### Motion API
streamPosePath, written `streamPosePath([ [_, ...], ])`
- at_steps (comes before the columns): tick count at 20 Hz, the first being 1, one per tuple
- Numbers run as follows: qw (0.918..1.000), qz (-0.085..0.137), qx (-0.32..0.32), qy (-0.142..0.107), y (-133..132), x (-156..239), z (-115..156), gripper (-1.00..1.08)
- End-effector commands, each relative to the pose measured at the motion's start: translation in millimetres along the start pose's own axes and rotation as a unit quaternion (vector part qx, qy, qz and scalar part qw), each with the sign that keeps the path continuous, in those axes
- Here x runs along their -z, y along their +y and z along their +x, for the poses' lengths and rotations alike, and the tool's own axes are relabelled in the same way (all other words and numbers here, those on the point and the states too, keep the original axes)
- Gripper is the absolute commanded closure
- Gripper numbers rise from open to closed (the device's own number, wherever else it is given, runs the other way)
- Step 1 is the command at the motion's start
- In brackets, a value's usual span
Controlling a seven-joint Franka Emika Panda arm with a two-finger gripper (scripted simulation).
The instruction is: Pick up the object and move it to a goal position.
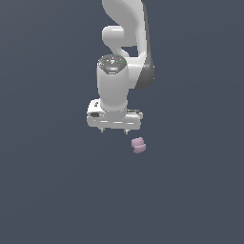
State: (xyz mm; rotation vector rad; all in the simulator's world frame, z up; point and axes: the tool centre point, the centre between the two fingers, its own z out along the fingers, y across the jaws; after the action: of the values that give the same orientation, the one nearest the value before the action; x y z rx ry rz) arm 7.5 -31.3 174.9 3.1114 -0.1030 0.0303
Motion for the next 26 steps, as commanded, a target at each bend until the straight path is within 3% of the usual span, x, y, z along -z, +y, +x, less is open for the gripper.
streamPosePath([
  [1,1.0,0.0,0.0,0.0,0,0,0,-0.92],
  [11,0.9996,-0.013,0.012,-0.021,19,-11,-10,-0.92],
  [15,0.9996,-0.012,0.017,-0.019,14,-13,-9,-0.92],
  [20,0.9985,-0.007,0.051,-0.017,-16,-29,-6,-0.92],
  [26,0.9924,0.006,0.123,-0.011,-81,-63,-8,-0.92],
])
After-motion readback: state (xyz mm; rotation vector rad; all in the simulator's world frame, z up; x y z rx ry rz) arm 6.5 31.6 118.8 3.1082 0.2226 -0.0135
